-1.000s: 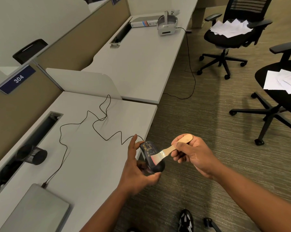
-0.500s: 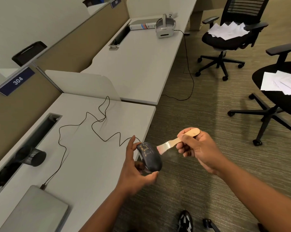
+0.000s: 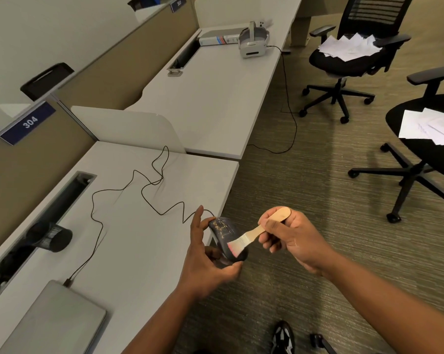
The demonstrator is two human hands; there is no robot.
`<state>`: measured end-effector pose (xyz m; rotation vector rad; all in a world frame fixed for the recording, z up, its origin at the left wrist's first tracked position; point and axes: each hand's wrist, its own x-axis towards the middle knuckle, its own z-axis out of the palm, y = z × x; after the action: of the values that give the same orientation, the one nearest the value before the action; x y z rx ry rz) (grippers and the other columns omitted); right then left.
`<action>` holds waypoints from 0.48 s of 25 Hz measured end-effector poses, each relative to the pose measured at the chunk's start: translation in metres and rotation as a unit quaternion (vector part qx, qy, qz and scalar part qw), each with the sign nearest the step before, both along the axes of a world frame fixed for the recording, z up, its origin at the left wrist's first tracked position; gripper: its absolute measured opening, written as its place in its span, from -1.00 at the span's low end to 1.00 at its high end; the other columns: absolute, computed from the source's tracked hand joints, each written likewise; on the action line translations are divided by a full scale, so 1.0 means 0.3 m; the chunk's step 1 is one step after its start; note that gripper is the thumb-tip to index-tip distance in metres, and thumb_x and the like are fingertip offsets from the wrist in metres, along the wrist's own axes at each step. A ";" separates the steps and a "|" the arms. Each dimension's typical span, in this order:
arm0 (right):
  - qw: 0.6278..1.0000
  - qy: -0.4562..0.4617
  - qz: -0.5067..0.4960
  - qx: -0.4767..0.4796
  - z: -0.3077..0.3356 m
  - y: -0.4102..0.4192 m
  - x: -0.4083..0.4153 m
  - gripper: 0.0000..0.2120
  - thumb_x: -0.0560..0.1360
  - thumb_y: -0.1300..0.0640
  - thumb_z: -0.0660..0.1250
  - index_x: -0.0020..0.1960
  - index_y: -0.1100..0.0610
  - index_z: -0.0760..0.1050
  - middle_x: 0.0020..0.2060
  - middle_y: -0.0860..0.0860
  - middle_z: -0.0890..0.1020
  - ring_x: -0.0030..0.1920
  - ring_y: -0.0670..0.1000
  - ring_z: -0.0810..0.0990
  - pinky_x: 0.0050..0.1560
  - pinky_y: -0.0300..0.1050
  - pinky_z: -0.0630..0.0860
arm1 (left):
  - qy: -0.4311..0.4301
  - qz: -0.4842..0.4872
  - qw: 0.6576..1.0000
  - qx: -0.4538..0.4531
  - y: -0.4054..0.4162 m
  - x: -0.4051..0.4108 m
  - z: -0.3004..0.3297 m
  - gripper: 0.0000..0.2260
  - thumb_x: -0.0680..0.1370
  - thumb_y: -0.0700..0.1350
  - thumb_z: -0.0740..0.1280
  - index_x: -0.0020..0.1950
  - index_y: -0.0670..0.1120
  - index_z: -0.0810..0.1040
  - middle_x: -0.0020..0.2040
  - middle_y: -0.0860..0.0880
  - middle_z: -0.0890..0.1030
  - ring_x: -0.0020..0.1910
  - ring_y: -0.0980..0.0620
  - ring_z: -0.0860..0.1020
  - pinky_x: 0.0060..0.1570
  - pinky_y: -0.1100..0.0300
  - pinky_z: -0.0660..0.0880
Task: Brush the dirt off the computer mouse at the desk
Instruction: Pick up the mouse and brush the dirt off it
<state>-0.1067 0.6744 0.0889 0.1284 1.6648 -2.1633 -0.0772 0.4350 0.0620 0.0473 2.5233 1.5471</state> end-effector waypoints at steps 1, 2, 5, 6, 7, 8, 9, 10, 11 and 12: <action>1.000 -0.001 -0.004 0.006 -0.004 0.007 -0.003 -0.93 0.64 0.26 0.33 0.05 0.25 0.57 -0.27 0.18 0.68 -0.31 0.06 0.63 -0.31 -0.13 0.54 | -0.001 -0.002 1.000 0.003 -0.002 0.002 0.001 0.27 0.27 -0.23 0.74 0.68 0.23 -0.06 0.37 0.67 0.21 0.00 0.04 0.74 -0.13 0.23 0.68; 1.000 -0.003 -0.009 0.013 -0.009 0.012 -0.006 -0.93 0.64 0.26 0.32 0.05 0.24 0.57 -0.28 0.18 0.68 -0.31 0.05 0.62 -0.31 -0.13 0.54 | -0.002 -0.005 1.000 0.004 -0.002 0.004 0.004 0.26 0.27 -0.25 0.74 0.69 0.18 -0.04 0.33 0.73 0.18 0.00 0.05 0.74 -0.14 0.23 0.68; 0.998 -0.013 -0.032 0.047 -0.031 0.025 -0.018 -0.93 0.65 0.27 0.31 0.03 0.24 0.56 -0.30 0.15 0.67 -0.33 0.04 0.61 -0.33 -0.15 0.53 | 0.010 -0.012 1.000 -0.008 -0.004 0.009 -0.005 0.25 0.27 -0.25 0.75 0.69 0.19 -0.01 0.33 0.75 0.15 0.08 0.08 0.72 -0.07 0.18 0.71; 0.997 -0.013 -0.039 0.066 -0.039 0.030 -0.022 -0.93 0.65 0.26 0.31 0.03 0.24 0.56 -0.31 0.13 0.67 -0.33 0.04 0.61 -0.33 -0.15 0.53 | 0.017 -0.014 1.000 -0.013 -0.004 0.010 -0.007 0.25 0.26 -0.22 0.75 0.67 0.27 -0.01 0.40 0.69 0.13 0.13 0.03 0.71 -0.02 0.15 0.72; 0.995 -0.011 -0.044 0.088 -0.047 0.033 -0.026 -0.92 0.65 0.25 0.31 0.03 0.24 0.56 -0.31 0.12 0.68 -0.32 0.04 0.60 -0.33 -0.16 0.54 | 0.028 -0.014 0.999 -0.017 -0.004 0.011 -0.009 0.24 0.26 -0.18 0.76 0.63 0.38 0.00 0.50 0.60 0.10 0.19 -0.04 0.69 0.01 0.14 0.72; 0.993 -0.008 -0.050 0.105 -0.054 0.037 -0.029 -0.92 0.65 0.24 0.31 0.03 0.24 0.57 -0.31 0.11 0.68 -0.31 0.04 0.60 -0.32 -0.16 0.54 | 0.038 -0.013 0.999 -0.020 -0.004 0.011 -0.010 0.22 0.26 -0.15 0.76 0.57 0.49 0.02 0.58 0.48 0.08 0.23 -0.10 0.66 0.03 0.15 0.71; 0.993 -0.009 -0.058 0.107 -0.058 0.041 -0.031 -0.91 0.65 0.23 0.31 0.03 0.23 0.57 -0.31 0.10 0.68 -0.30 0.04 0.60 -0.32 -0.16 0.54 | 0.045 -0.012 0.999 -0.020 -0.004 0.011 -0.011 0.20 0.26 -0.13 0.76 0.52 0.57 0.03 0.63 0.38 0.07 0.26 -0.13 0.65 0.03 0.16 0.71; 0.993 -0.014 -0.068 0.092 -0.060 0.043 -0.033 -0.91 0.65 0.23 0.31 0.02 0.21 0.57 -0.31 0.11 0.67 -0.31 0.04 0.59 -0.32 -0.16 0.53 | 0.048 -0.012 0.999 -0.018 -0.004 0.010 -0.011 0.19 0.26 -0.13 0.76 0.50 0.60 0.03 0.65 0.33 0.07 0.27 -0.13 0.64 0.03 0.16 0.71; 0.994 -0.023 -0.080 0.064 -0.058 0.043 -0.035 -0.91 0.65 0.23 0.30 0.01 0.20 0.57 -0.31 0.12 0.66 -0.32 0.03 0.59 -0.32 -0.15 0.52 | 0.047 -0.012 0.999 -0.015 -0.004 0.009 -0.011 0.20 0.26 -0.13 0.76 0.50 0.60 0.03 0.65 0.33 0.06 0.26 -0.10 0.65 0.02 0.17 0.71; 0.995 -0.036 -0.093 0.027 -0.055 0.043 -0.037 -0.90 0.66 0.22 0.30 0.00 0.19 0.56 -0.32 0.12 0.65 -0.33 0.02 0.58 -0.34 -0.15 0.50 | 0.042 -0.014 0.999 -0.008 -0.002 0.007 -0.009 0.21 0.27 -0.14 0.76 0.52 0.58 0.01 0.65 0.32 0.07 0.24 -0.05 0.66 0.00 0.19 0.70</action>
<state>-0.1178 0.6872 0.0725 0.3851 1.7310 -2.2182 -0.0750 0.4343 0.0592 0.1467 2.5878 1.5452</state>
